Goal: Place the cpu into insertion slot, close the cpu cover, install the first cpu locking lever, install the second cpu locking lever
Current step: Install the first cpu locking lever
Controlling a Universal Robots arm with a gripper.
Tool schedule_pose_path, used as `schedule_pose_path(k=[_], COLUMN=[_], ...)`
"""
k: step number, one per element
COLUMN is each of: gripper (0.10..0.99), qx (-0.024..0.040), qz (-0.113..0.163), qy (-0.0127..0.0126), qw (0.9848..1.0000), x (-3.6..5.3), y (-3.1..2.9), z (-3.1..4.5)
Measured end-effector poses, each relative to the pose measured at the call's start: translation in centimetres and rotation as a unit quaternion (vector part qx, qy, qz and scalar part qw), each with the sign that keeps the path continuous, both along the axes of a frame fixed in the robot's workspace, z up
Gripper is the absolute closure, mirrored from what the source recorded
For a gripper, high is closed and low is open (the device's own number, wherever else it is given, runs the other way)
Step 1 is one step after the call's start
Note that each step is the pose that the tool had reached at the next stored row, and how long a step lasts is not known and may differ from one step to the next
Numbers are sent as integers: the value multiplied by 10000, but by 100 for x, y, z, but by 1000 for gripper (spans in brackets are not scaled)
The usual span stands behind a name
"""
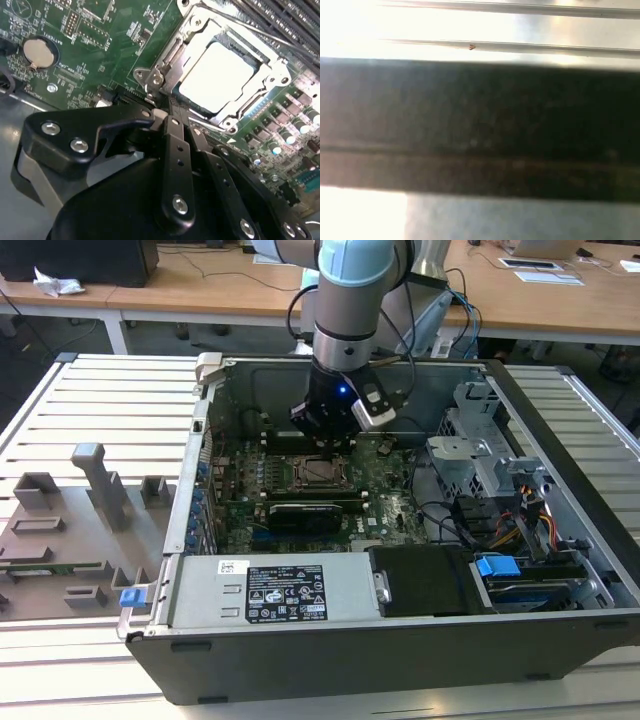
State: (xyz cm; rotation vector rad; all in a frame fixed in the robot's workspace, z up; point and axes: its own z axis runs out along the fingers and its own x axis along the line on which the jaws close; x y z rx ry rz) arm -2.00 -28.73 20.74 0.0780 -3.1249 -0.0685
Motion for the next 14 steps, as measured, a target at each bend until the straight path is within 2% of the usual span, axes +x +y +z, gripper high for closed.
schedule_pose_path(k=[2, 3, 6, 10, 11, 14], gripper=[980, 980, 980, 980, 980, 980], qx=[-1, 0, 6, 16, 22, 29], qz=[0, -2, 4, 2, 2, 2], qy=[-1, -3, -5, -14, -16, -14], qw=[10000, 10000, 10000, 10000, 10000, 10000], x=[-2, -7, -85, -341, -377, -394], y=[-1, -2, -3, -4, -4, -3], z=[108, 114, 109, 72, 64, 56])
